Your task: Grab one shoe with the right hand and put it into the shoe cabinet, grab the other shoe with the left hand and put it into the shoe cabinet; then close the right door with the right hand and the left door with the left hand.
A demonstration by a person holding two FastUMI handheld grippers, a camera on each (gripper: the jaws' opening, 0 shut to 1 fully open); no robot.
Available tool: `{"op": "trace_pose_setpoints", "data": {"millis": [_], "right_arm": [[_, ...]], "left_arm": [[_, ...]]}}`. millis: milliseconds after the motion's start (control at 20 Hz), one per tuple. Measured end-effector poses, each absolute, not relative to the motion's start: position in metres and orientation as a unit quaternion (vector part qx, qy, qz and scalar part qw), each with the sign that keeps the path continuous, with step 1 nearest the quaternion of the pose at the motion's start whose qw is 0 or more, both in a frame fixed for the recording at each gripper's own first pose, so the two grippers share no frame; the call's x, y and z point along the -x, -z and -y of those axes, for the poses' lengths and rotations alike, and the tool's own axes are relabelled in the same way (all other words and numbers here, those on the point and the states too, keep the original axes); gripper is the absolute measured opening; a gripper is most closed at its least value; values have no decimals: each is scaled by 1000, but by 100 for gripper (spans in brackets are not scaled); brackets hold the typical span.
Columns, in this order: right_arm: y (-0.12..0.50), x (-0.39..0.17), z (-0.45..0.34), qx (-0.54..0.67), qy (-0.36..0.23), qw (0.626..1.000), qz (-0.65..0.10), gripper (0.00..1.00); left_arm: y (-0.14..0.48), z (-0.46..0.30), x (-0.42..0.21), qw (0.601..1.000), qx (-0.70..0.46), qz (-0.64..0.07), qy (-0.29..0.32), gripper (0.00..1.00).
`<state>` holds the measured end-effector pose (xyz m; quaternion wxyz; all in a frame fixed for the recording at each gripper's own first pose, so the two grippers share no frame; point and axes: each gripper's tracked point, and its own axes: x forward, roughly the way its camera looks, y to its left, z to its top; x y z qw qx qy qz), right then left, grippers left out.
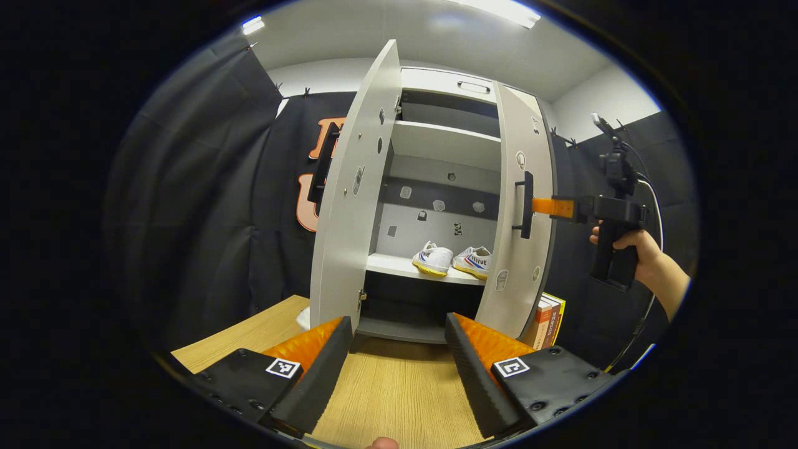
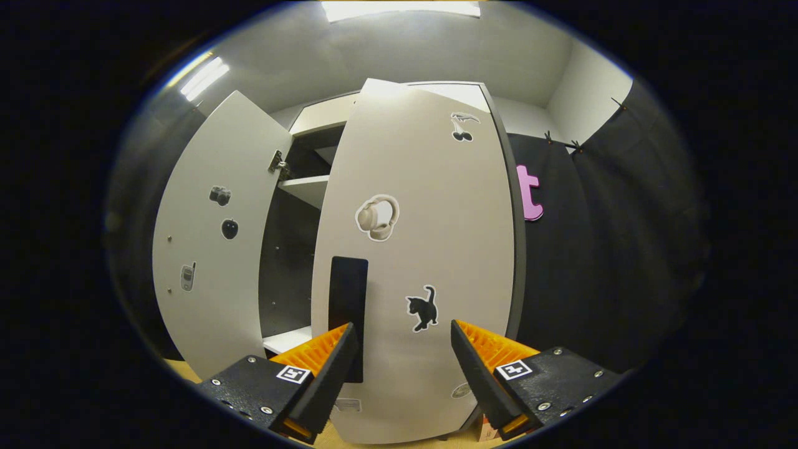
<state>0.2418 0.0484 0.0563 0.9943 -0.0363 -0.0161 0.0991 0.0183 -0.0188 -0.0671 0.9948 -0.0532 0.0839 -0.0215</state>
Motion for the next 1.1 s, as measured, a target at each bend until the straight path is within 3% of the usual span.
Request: {"op": "trace_pose_setpoints", "data": {"millis": [600,1100], "right_arm": [[-38,-292,-69,16,-95,995,-7,91],[-42,-287,-70,20,-74,997,6,92]], "left_arm": [[71,0,-23,995,49,-88,13,97],[66,-19,-18,995,44,-89,-6,97]]}}
